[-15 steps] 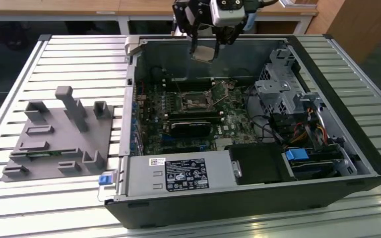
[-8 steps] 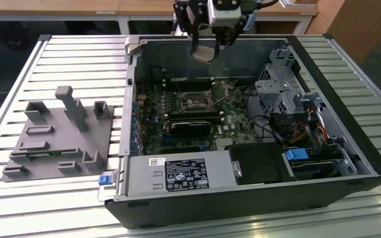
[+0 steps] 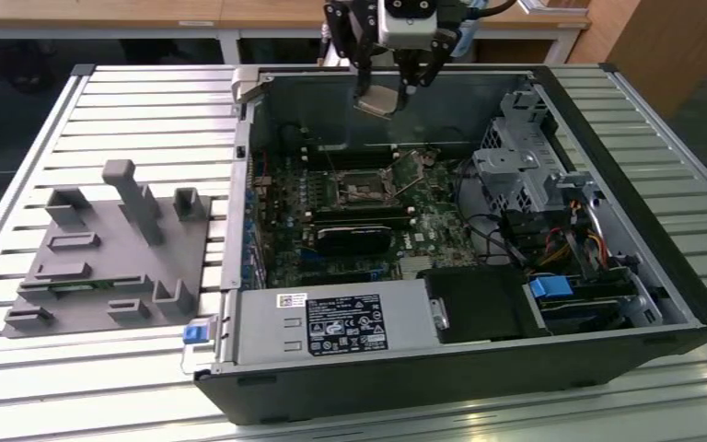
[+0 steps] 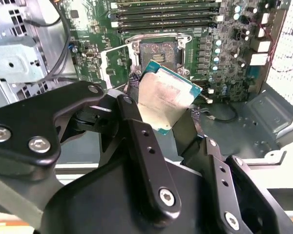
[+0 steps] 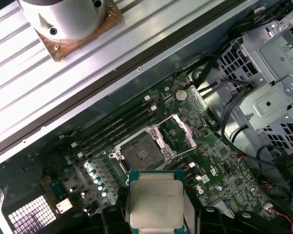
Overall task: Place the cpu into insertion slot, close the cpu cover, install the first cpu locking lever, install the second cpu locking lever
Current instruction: 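Place the cpu into insertion slot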
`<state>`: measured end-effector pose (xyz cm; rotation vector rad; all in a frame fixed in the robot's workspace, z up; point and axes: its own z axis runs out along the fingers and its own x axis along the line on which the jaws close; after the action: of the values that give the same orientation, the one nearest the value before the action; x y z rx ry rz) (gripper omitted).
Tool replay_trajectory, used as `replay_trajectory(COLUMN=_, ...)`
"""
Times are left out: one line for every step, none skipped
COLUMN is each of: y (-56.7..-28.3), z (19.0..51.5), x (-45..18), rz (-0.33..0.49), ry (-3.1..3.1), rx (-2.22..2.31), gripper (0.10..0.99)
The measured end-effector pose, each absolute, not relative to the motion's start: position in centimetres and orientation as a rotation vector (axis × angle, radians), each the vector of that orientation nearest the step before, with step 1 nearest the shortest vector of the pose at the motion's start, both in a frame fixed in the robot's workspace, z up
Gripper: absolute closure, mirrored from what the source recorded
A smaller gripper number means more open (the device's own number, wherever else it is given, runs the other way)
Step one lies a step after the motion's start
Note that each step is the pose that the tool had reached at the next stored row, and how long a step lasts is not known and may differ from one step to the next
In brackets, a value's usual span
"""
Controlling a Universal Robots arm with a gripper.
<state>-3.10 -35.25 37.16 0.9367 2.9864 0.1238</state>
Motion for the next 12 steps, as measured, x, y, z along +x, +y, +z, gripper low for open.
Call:
replay_trajectory(y=-35.24, z=37.15, x=-3.10, rz=0.123, ry=2.980, rx=0.955, gripper=0.561)
replay_trajectory(y=-35.24, z=37.15, x=-3.10, rz=0.123, ry=2.974, rx=0.971, gripper=0.561)
replay_trajectory(y=-35.24, z=37.14, x=-3.10, rz=0.122, ry=2.968, rx=0.988, gripper=0.561)
replay_trajectory(y=-35.24, z=37.13, x=-3.10, rz=0.121, ry=2.962, rx=1.006, gripper=0.561)
replay_trajectory(y=-35.24, z=37.13, x=-3.10, rz=0.121, ry=2.955, rx=1.024, gripper=0.561)
replay_trajectory(y=-35.24, z=37.12, x=-3.10, rz=0.120, ry=2.947, rx=1.044, gripper=0.561)
replay_trajectory(y=-35.23, z=37.11, x=-3.10, rz=0.120, ry=2.939, rx=1.065, gripper=0.561)
replay_trajectory(y=-35.23, z=37.10, x=-3.10, rz=0.120, ry=2.930, rx=1.086, gripper=0.561)
replay_trajectory(y=-35.23, z=37.09, x=-3.10, rz=0.119, ry=2.922, rx=1.108, gripper=0.561)
replay_trajectory(y=-35.23, z=37.07, x=-3.10, rz=0.119, ry=2.912, rx=1.131, gripper=0.561)
replay_trajectory(y=-35.23, z=37.06, x=-3.10, rz=0.118, ry=2.903, rx=1.152, gripper=0.561)
replay_trajectory(y=-35.23, z=37.05, x=-3.10, rz=0.118, ry=2.894, rx=1.174, gripper=0.561)
